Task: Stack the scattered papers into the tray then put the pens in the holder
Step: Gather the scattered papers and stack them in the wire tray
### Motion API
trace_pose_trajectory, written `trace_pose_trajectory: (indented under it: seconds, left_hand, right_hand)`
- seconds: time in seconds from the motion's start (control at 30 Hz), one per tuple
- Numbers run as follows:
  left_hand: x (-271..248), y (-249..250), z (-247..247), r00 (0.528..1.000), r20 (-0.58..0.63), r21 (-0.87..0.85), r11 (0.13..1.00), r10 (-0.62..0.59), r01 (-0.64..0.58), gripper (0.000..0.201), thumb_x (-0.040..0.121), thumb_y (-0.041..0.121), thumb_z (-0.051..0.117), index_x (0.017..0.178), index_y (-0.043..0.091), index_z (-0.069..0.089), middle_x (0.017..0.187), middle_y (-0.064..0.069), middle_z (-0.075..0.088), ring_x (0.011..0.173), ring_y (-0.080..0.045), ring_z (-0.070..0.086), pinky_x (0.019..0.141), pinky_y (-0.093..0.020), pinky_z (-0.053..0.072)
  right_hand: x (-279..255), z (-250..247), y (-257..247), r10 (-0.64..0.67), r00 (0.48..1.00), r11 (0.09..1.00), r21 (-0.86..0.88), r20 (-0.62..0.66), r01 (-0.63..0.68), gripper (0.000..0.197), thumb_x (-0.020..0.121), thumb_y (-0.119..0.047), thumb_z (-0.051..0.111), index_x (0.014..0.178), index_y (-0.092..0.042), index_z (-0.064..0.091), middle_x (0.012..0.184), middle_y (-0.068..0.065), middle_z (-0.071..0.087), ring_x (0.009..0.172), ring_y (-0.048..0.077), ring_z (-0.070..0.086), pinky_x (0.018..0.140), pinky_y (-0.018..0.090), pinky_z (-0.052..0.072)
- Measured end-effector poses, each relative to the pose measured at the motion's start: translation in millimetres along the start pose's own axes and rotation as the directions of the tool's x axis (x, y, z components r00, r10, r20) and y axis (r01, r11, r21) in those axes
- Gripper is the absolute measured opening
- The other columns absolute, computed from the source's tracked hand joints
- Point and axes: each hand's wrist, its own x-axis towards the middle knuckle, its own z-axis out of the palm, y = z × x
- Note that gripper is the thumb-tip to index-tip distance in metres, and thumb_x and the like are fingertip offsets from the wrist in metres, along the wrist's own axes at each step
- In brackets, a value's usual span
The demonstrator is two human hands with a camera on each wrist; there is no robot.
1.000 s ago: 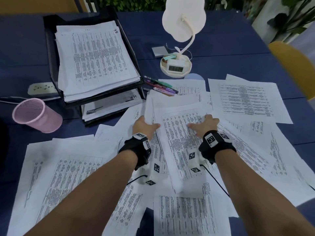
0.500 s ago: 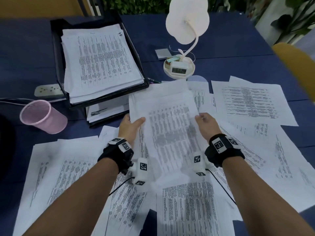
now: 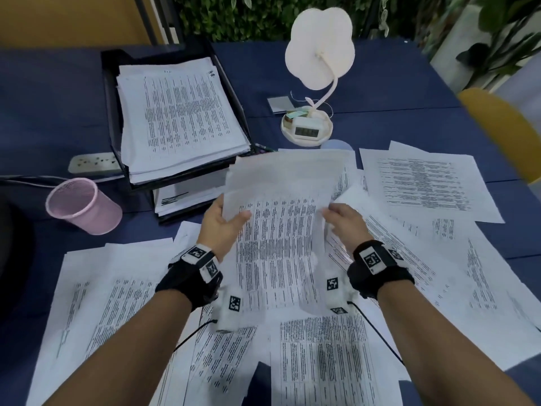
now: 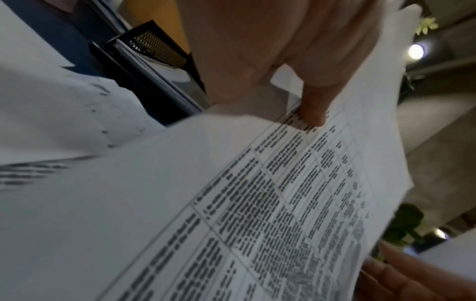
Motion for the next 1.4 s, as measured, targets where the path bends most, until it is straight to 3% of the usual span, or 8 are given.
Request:
trace_pose_trajectory:
  seconds: [0.07, 0.2, 0.37, 0.53, 0.73, 0.87, 1.1, 1.4]
  left_hand:
    - [-2, 10, -2, 1.000, -0.018, -0.064, 0.998, 0.018, -0.020, 0.042, 0.080, 0.006, 0.072, 0.118, 0.014, 0.055, 0.104, 0.007, 0.067, 0.095, -0.003, 0.064, 0.084, -0.019, 0.051]
    - [-3, 25, -5, 1.000, 0.000, 0.005, 1.000, 0.031, -0.031, 0.033, 0.075, 0.020, 0.078, 0.105, 0.020, 0.064, 0.103, 0.002, 0.071, 0.098, -0.014, 0.067, 0.090, -0.033, 0.052]
    - [-4, 32, -15, 0.984, -0.108, 0.140, 0.982, 0.142, -0.127, 0.019, 0.079, 0.014, 0.075, 0.092, 0.024, 0.065, 0.093, -0.006, 0.070, 0.092, -0.024, 0.067, 0.088, -0.044, 0.054]
    - [-11, 54, -28, 0.968, -0.164, 0.044, 0.982, 0.191, -0.186, 0.030, 0.079, 0.009, 0.074, 0.108, 0.006, 0.066, 0.095, -0.007, 0.070, 0.088, -0.019, 0.066, 0.083, -0.034, 0.056]
    - [-17, 84, -37, 0.981, -0.002, -0.010, 0.981, 0.194, -0.194, 0.030, 0.078, 0.004, 0.072, 0.107, 0.006, 0.063, 0.097, -0.004, 0.071, 0.090, -0.016, 0.069, 0.081, -0.028, 0.057]
    - [-20, 89, -36, 0.972, 0.003, -0.032, 0.972, 0.235, -0.235, 0.022, 0.079, 0.004, 0.072, 0.099, 0.013, 0.065, 0.092, 0.004, 0.073, 0.090, -0.014, 0.069, 0.083, -0.030, 0.055]
    - [-25, 107, -21, 0.919, -0.169, -0.083, 0.924, 0.355, -0.372, 0.028, 0.086, 0.008, 0.067, 0.099, 0.028, 0.053, 0.093, 0.022, 0.060, 0.080, 0.023, 0.057, 0.072, 0.001, 0.043]
    - [-16, 70, -35, 0.950, -0.224, -0.061, 0.970, 0.216, -0.235, 0.043, 0.079, 0.011, 0.074, 0.110, 0.018, 0.044, 0.106, 0.000, 0.064, 0.095, -0.012, 0.064, 0.091, -0.035, 0.052]
  right_hand:
    - [-4, 5, -12, -0.003, 0.999, 0.985, 0.173, 0.044, -0.004, 0.003, 0.092, -0.018, 0.059, 0.092, -0.017, 0.056, 0.097, -0.001, 0.060, 0.095, 0.020, 0.056, 0.082, 0.028, 0.045]
    - [-8, 13, -27, -0.066, 0.995, 0.993, 0.098, 0.077, 0.058, 0.040, 0.086, -0.014, 0.059, 0.122, -0.006, 0.045, 0.115, 0.006, 0.055, 0.107, 0.023, 0.053, 0.086, 0.033, 0.042]
    - [-14, 16, -9, 0.093, 0.973, 0.785, -0.616, 0.212, 0.059, 0.047, 0.095, -0.002, 0.034, 0.143, -0.006, 0.034, 0.146, 0.014, 0.039, 0.134, 0.030, 0.039, 0.109, 0.037, 0.034]
    - [-23, 19, -4, 0.159, 0.955, 0.593, -0.797, 0.250, 0.110, 0.047, 0.096, -0.005, 0.031, 0.143, -0.005, 0.031, 0.152, 0.011, 0.025, 0.141, 0.030, 0.022, 0.115, 0.040, 0.024]
    - [-31, 18, -35, -0.037, 0.985, 0.950, -0.301, 0.166, 0.086, 0.064, 0.087, -0.013, 0.059, 0.144, -0.017, 0.030, 0.146, 0.003, 0.038, 0.131, 0.025, 0.041, 0.107, 0.032, 0.037]
    - [-50, 17, -90, -0.268, 0.961, 0.955, 0.150, 0.071, 0.256, 0.020, 0.086, 0.000, 0.059, 0.095, -0.018, 0.059, 0.093, -0.005, 0.065, 0.082, 0.009, 0.061, 0.067, 0.013, 0.046]
    - [-75, 28, -114, -0.476, 0.875, 0.853, 0.194, -0.093, 0.485, 0.025, 0.093, -0.002, 0.053, 0.113, -0.017, 0.055, 0.101, -0.016, 0.064, 0.089, -0.012, 0.062, 0.080, 0.008, 0.049]
    - [-65, 39, -84, -0.364, 0.925, 0.919, 0.122, -0.108, 0.376, 0.029, 0.081, 0.004, 0.056, 0.092, -0.023, 0.052, 0.098, 0.006, 0.063, 0.088, 0.018, 0.059, 0.080, 0.033, 0.048]
